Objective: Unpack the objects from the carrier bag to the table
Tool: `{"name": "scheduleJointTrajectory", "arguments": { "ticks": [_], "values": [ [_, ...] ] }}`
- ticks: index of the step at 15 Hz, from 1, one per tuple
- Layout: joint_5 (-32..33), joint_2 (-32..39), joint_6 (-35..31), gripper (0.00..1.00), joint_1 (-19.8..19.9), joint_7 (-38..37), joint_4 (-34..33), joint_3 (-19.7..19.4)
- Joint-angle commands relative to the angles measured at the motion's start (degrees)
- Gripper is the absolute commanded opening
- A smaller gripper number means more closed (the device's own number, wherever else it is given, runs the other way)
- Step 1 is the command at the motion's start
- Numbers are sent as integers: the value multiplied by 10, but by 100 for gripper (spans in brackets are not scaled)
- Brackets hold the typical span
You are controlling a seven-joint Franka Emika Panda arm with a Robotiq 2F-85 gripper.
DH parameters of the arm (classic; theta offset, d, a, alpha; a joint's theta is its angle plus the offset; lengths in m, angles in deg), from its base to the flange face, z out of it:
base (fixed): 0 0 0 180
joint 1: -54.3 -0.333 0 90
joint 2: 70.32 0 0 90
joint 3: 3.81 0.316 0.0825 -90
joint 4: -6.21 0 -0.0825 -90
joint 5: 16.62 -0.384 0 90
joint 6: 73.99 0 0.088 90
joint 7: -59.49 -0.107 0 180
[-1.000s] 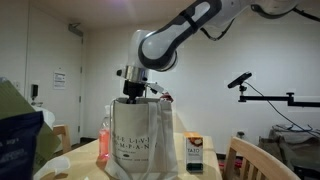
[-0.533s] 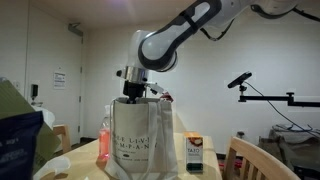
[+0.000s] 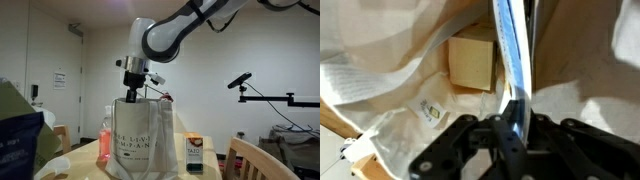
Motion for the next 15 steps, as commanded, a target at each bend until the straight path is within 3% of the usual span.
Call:
{"name": "scheduleJointTrajectory", "arguments": {
  "ticks": [1, 15],
  "values": [
    [45, -68, 1, 2, -17, -32, 55, -21],
    [203, -169, 6, 2, -40, -152, 117, -48]
  ]
}}
